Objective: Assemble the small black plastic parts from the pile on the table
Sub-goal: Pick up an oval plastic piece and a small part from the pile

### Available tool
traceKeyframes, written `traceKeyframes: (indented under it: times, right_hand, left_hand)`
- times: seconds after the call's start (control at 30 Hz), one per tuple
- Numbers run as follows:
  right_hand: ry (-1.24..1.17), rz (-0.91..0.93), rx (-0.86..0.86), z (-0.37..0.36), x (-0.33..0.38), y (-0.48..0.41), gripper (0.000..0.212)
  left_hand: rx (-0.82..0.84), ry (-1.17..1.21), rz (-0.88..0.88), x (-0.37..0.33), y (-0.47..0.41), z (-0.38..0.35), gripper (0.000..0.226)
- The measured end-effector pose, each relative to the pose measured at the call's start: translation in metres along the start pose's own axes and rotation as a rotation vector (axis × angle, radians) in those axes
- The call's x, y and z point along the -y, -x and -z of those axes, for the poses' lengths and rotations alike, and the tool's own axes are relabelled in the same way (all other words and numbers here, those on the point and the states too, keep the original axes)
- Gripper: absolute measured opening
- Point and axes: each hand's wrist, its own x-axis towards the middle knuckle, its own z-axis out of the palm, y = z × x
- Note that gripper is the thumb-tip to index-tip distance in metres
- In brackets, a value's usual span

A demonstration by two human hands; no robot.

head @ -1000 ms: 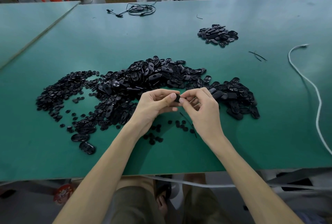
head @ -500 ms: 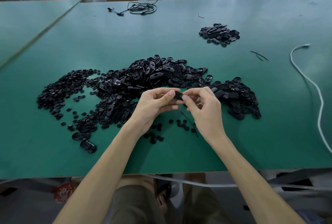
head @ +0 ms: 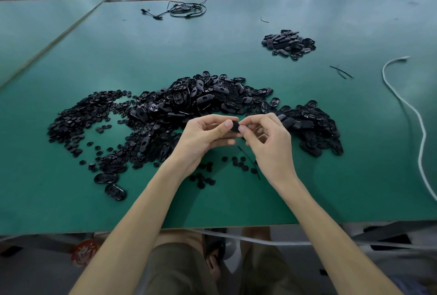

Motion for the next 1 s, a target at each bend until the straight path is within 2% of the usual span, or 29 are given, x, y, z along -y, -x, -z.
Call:
traceKeyframes:
  times: [0.3,0.4,0.5,0.63,0.8,1.0]
  right_hand:
    - [-0.009,-0.018,-0.01,0.0019,0.0001,0.0003,0.015]
    - [-0.048,-0.076,0.01,0.0038,0.0007,-0.0001,0.021]
    - [-0.13,-0.149,0.056,0.0044,0.001,-0.0005,0.016]
    - [-0.119,-0.12,0.048,0.004,0.0013,0.0001,0.011]
    - [-0.145,-0.108,0.042,0.0042,0.0019,0.0016,0.016]
    - [-0.203,-0.12,0.035,0.004,0.001,0.0023,0.018]
  left_hand:
    - [0.013,-0.006,-0.005,0.0005,0.0003,0.0008,0.023]
    - [0.007,-0.006,-0.008,0.0013,-0.0002,0.001,0.022]
    - [0.008,-0.01,-0.014,0.0013,-0.0009,0.0016,0.021]
    - [-0.003,-0.04,-0.041,0.0031,-0.0013,0.0007,0.019]
    - [0.008,-0.164,-0.075,0.0041,-0.0004,-0.0015,0.02]
    - [-0.026,-0.184,-0.079,0.0059,-0.0004,-0.0032,0.019]
